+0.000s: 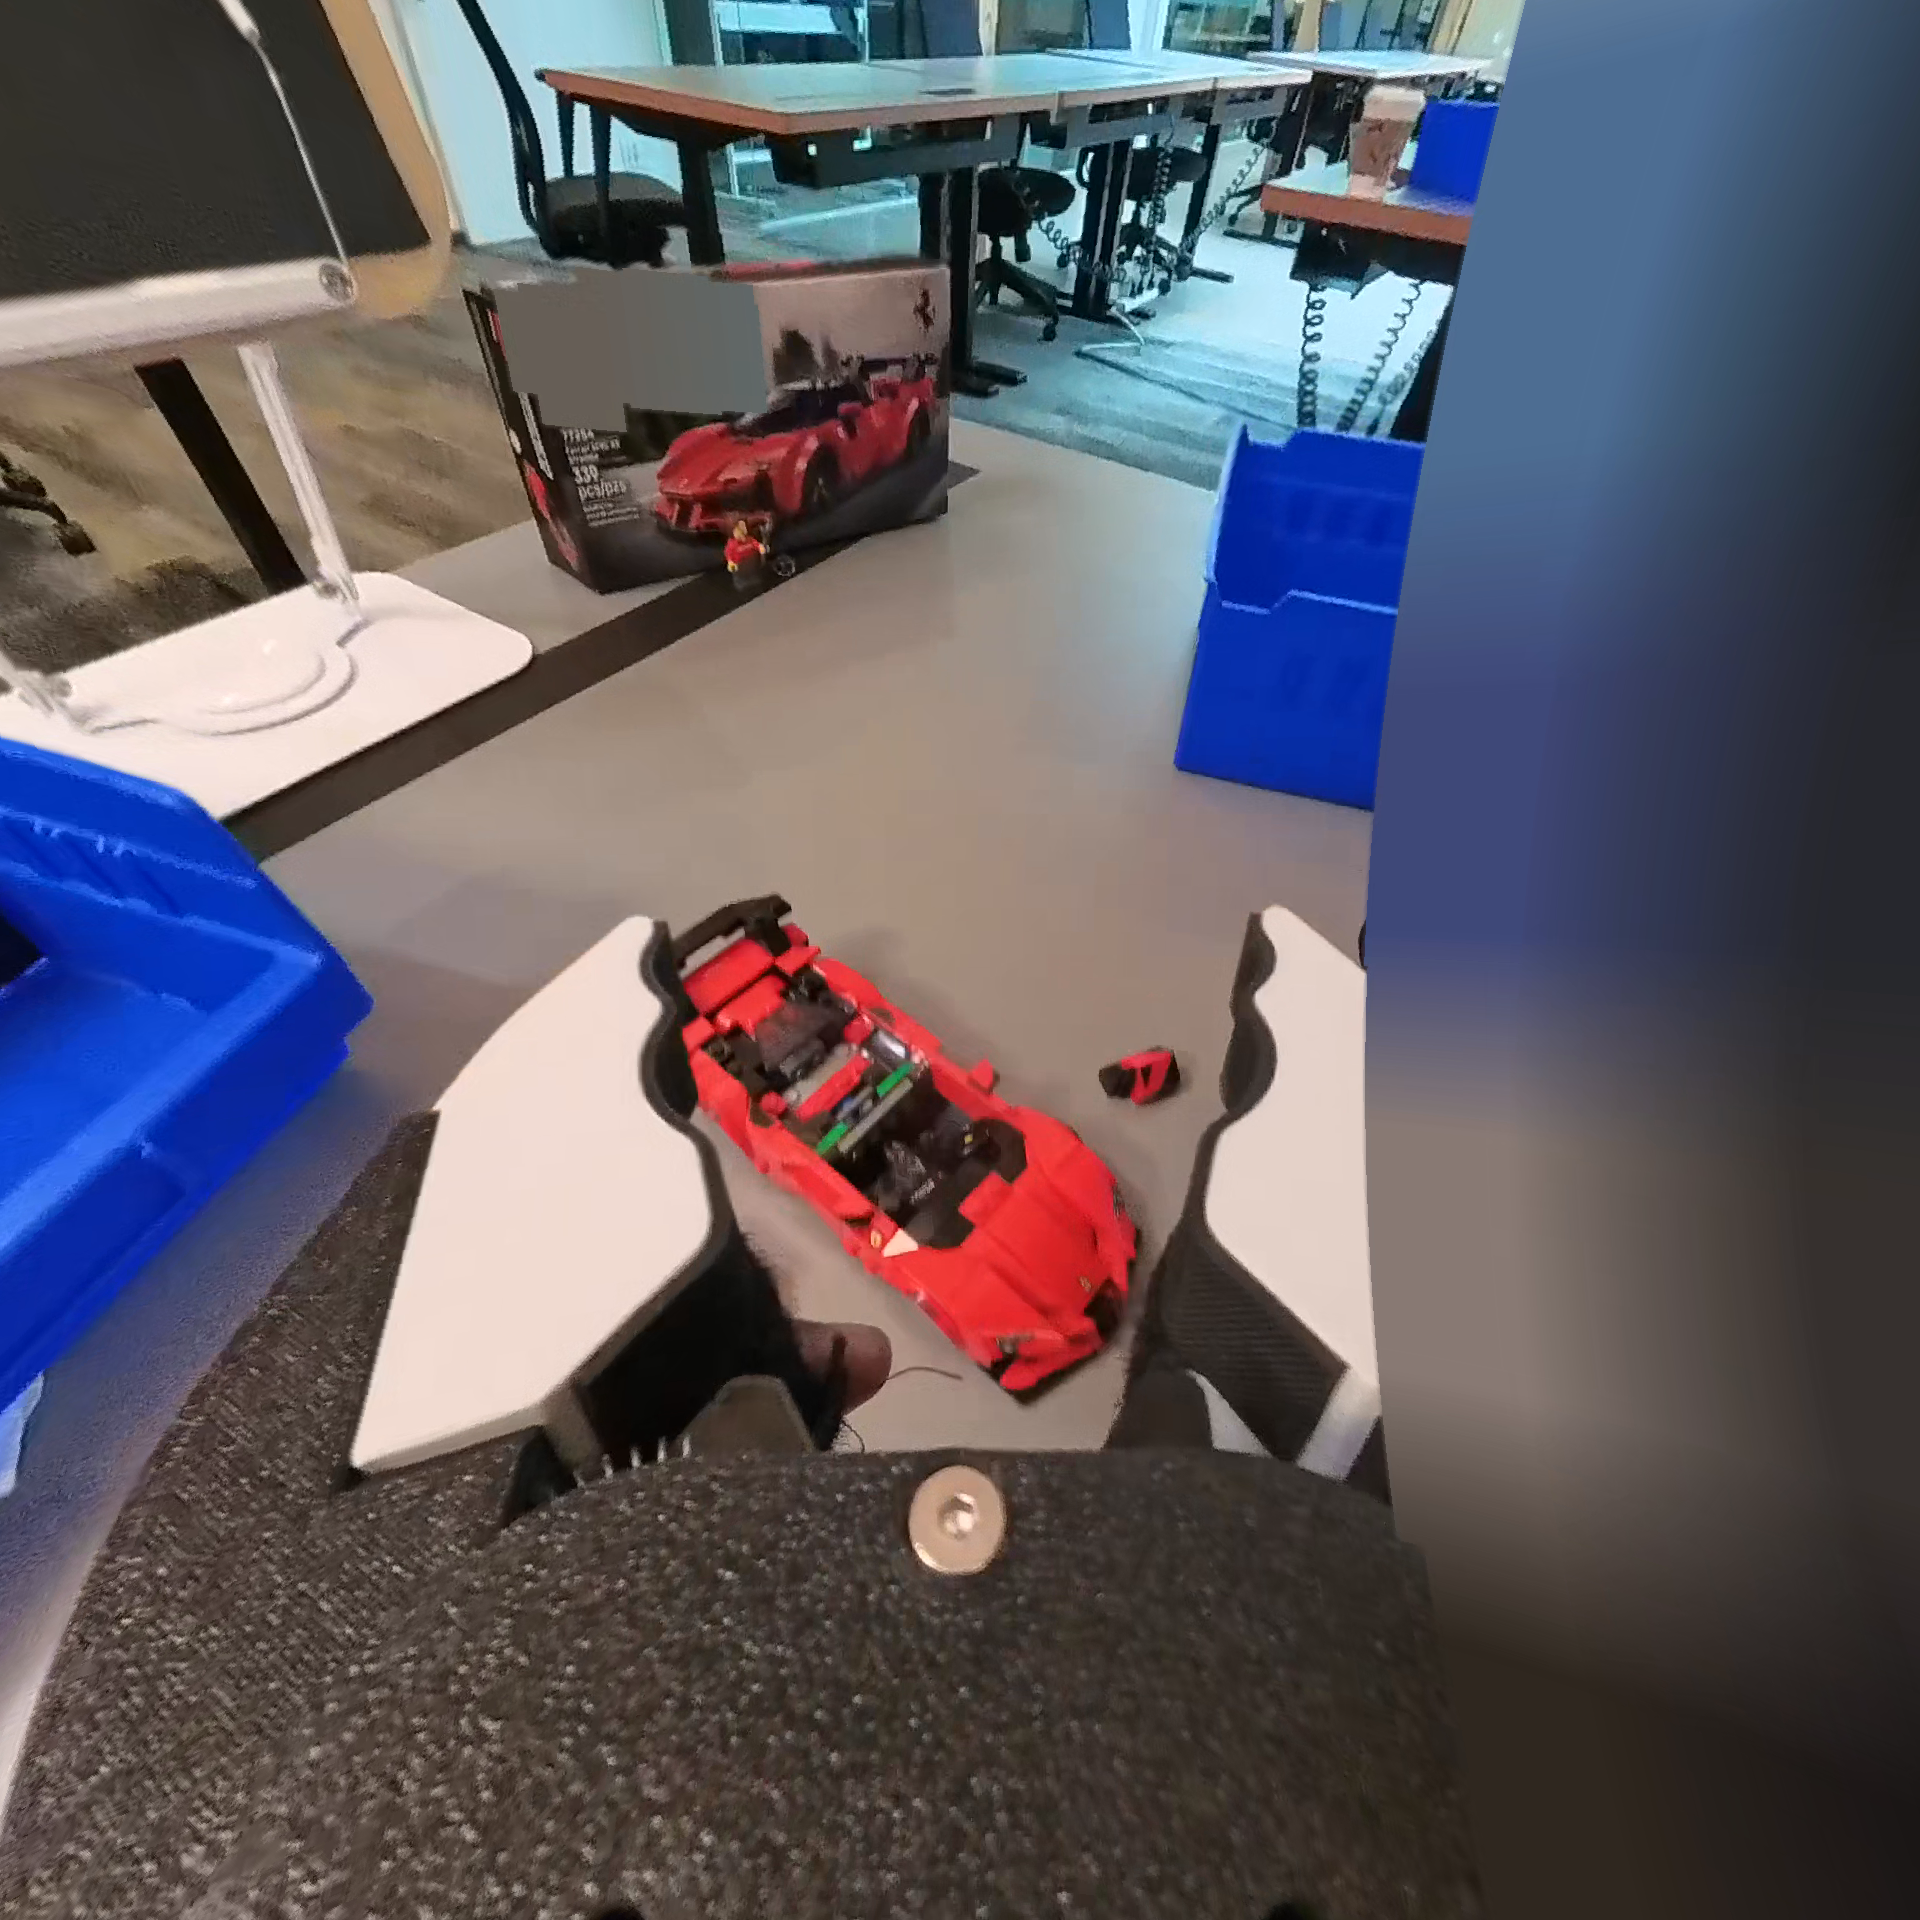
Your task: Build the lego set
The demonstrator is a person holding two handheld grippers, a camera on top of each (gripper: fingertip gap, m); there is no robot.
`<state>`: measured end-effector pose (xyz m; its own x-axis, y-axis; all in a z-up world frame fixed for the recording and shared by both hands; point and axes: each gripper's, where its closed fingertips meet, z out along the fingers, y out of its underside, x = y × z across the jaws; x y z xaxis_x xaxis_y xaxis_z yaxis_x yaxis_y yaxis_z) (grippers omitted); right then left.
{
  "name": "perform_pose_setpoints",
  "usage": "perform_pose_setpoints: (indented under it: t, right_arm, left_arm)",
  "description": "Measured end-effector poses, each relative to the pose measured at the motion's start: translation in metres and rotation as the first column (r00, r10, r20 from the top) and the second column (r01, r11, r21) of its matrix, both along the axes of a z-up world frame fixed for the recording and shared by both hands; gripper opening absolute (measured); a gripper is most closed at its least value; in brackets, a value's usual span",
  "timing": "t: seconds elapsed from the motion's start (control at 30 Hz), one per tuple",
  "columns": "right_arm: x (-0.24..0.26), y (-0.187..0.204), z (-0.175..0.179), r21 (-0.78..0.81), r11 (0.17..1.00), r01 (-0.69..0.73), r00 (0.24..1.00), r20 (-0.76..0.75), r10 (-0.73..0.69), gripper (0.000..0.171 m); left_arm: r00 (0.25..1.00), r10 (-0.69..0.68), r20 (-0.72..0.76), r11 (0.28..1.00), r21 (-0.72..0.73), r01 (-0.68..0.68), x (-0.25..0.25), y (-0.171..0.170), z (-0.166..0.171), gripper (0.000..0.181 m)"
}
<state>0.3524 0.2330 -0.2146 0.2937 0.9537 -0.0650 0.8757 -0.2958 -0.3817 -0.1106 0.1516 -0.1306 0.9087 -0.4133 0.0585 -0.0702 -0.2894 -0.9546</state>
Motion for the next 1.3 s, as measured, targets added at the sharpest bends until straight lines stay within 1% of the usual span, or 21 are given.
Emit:
perform_pose_setpoints:
  t: [0.07,0.17,0.3,0.4,0.47,0.53,0.57,0.67,0.77,0.87,0.9,1.07,1.1,1.13,1.17,1.2,1.23,1.27,1.3]
  right_arm:
    - [-0.005,0.001,-0.006,-0.016,1.000,-0.020,1.000,-0.006,0.020,0.023]
    - [-0.021,-0.004,-0.012,-0.062,0.994,-0.088,0.996,-0.028,0.086,0.017]
    - [-0.026,-0.008,-0.031,-0.117,0.980,-0.160,0.982,0.083,0.170,0.012]
    - [-0.033,-0.017,-0.039,-0.184,0.962,-0.204,0.969,0.104,0.225,0.004]
    - [-0.041,-0.026,-0.043,-0.213,0.941,-0.263,0.954,0.085,0.286,0.001]
    - [-0.056,-0.030,-0.043,-0.194,0.924,-0.330,0.940,0.019,0.339,0.001]
    - [-0.062,-0.029,-0.044,-0.170,0.924,-0.343,0.937,0.012,0.350,0.002]
    - [-0.065,-0.017,-0.053,-0.083,0.927,-0.367,0.924,0.085,0.373,0.009]
    - [-0.066,-0.021,-0.056,-0.074,0.909,-0.410,0.904,0.104,0.416,0.012]
    - [-0.066,-0.019,-0.061,-0.062,0.913,-0.404,0.903,0.133,0.408,0.013]
    - [-0.067,-0.018,-0.062,-0.054,0.915,-0.401,0.904,0.138,0.404,0.010]
    - [-0.069,-0.018,-0.061,-0.042,0.917,-0.396,0.910,0.114,0.398,0.008]
    - [-0.073,-0.017,-0.056,-0.019,0.923,-0.385,0.920,0.075,0.386,0.008]
    - [-0.081,-0.015,-0.046,0.010,0.933,-0.359,0.933,-0.001,0.359,0.008]
    - [-0.091,-0.014,-0.029,0.040,0.948,-0.317,0.942,-0.104,0.320,0.008]
    - [-0.103,-0.010,-0.005,0.090,0.962,-0.257,0.933,-0.238,0.271,0.009]
    - [-0.119,-0.009,0.028,0.138,0.971,-0.195,0.880,-0.412,0.236,0.008]
    - [-0.135,-0.017,0.069,0.163,0.974,-0.157,0.760,-0.610,0.225,0.008]
    - [-0.149,-0.029,0.114,0.182,0.975,-0.129,0.575,-0.787,0.224,0.008]
  left_arm:
    - [1.000,-0.002,0.006,1.000,0.003,0.002,0.003,0.009,0.003,0.099]
    - [1.000,-0.004,-0.009,1.000,-0.019,0.003,0.007,0.020,0.000,0.096]
    - [0.999,-0.010,-0.037,0.998,-0.055,0.008,0.012,0.029,-0.009,0.091]
    - [0.999,-0.018,-0.050,0.997,-0.081,0.014,0.014,0.032,-0.016,0.088]
    - [0.998,-0.019,-0.057,0.996,-0.089,0.014,0.014,0.033,-0.018,0.086]
    - [0.998,-0.017,-0.056,0.996,-0.085,0.012,0.013,0.034,-0.019,0.084]
    - [0.998,-0.016,-0.054,0.996,-0.083,0.011,0.012,0.034,-0.018,0.083]
    - [0.999,-0.010,-0.048,0.997,-0.076,0.006,0.011,0.033,-0.018,0.082]
    - [0.999,-0.002,-0.049,0.997,-0.074,-0.002,0.008,0.029,-0.018,0.082]
    - [0.999,0.014,-0.039,0.998,-0.061,-0.016,0.003,0.025,-0.016,0.080]
    - [0.999,0.016,-0.033,0.998,-0.055,-0.017,0.002,0.024,-0.016,0.080]
    - [0.999,-0.003,-0.035,0.999,-0.033,0.002,0.000,0.010,-0.012,0.079]
    - [0.999,-0.010,-0.037,1.000,-0.023,0.009,0.000,0.006,-0.010,0.078]
    - [0.999,-0.021,-0.030,1.000,-0.009,0.021,0.002,0.002,-0.008,0.077]
    - [0.999,-0.039,-0.013,0.999,0.010,0.040,0.005,-0.002,-0.004,0.076]
    - [0.998,-0.064,0.016,0.997,0.034,0.063,0.010,-0.006,0.001,0.074]
    - [0.994,-0.092,0.060,0.994,0.061,0.088,0.017,-0.011,0.006,0.069]
    - [0.984,-0.126,0.123,0.989,0.091,0.116,0.025,-0.016,0.013,0.064]
    - [0.961,-0.176,0.213,0.980,0.125,0.152,0.035,-0.021,0.021,0.060]
